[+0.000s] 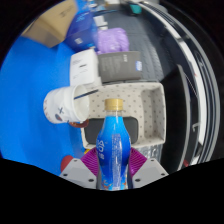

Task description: Pour water

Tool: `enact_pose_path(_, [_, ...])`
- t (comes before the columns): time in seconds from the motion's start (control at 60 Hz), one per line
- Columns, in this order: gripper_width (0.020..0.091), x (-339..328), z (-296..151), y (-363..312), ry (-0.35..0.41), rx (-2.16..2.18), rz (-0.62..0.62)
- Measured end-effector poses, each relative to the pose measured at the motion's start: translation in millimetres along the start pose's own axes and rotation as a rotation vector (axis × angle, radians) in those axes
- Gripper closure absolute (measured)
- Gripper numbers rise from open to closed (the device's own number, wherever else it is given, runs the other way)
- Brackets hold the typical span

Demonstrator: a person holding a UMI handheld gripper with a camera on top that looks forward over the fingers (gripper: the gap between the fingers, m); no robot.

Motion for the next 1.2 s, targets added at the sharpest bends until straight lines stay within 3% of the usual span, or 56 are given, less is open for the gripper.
enact_pose_path(0.367, [0.0749, 25, -12, 13, 0.011, -0.614, 0.082])
enact_pose_path(0.667, [0.0747, 28, -13, 11, 0.016, -0.643, 0.108])
enact_pose_path(0.867, [0.0748, 17, 3, 25, -0.010, -0.154, 0.050])
enact_pose_path(1.2, [0.0748, 21, 49, 58, 0.051, 1.048, -0.020])
Point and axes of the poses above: the point between the fingertips, and its own axes, seen from behind it with the camera up: y to the right, z down, x forward, the way the camera looks, the point moved 9 cm from there along -x, backward, against the way the camera looks, and after that the axes turned 1 degree about y, right-handed, at the moved point
